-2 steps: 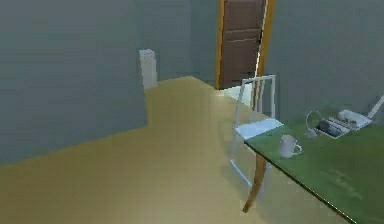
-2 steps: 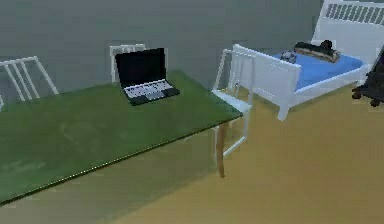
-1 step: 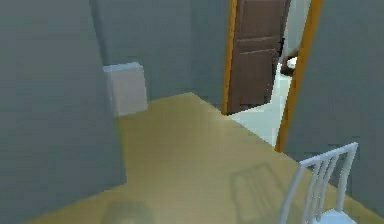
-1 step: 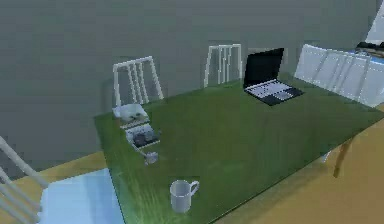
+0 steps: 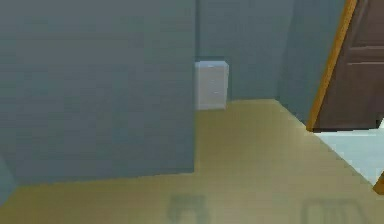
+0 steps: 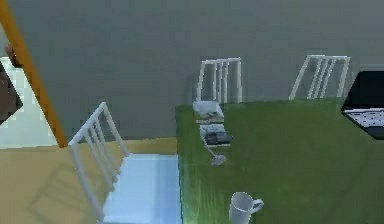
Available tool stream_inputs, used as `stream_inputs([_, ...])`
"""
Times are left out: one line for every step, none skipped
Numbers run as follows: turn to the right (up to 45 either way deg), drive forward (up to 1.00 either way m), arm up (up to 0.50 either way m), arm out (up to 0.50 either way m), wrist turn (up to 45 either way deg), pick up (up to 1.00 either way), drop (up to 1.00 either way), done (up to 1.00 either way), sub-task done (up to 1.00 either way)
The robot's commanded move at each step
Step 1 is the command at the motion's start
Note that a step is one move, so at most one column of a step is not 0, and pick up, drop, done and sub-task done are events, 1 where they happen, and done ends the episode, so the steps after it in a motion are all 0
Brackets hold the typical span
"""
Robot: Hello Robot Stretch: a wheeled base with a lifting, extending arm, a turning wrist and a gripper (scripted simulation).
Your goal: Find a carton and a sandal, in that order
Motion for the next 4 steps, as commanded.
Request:
stream_inputs([0.0,0.05,0.0,0.0,0.0,0.0,0.0,0.0,0.0])
stream_inputs([-42.0,0.0,0.0,0.0,0.0,0.0,0.0,0.0,0.0])
stream_inputs([0.0,0.1,0.0,0.0,0.0,0.0,0.0,0.0,0.0])
stream_inputs([45.0,0.0,0.0,0.0,0.0,0.0,0.0,0.0,0.0])
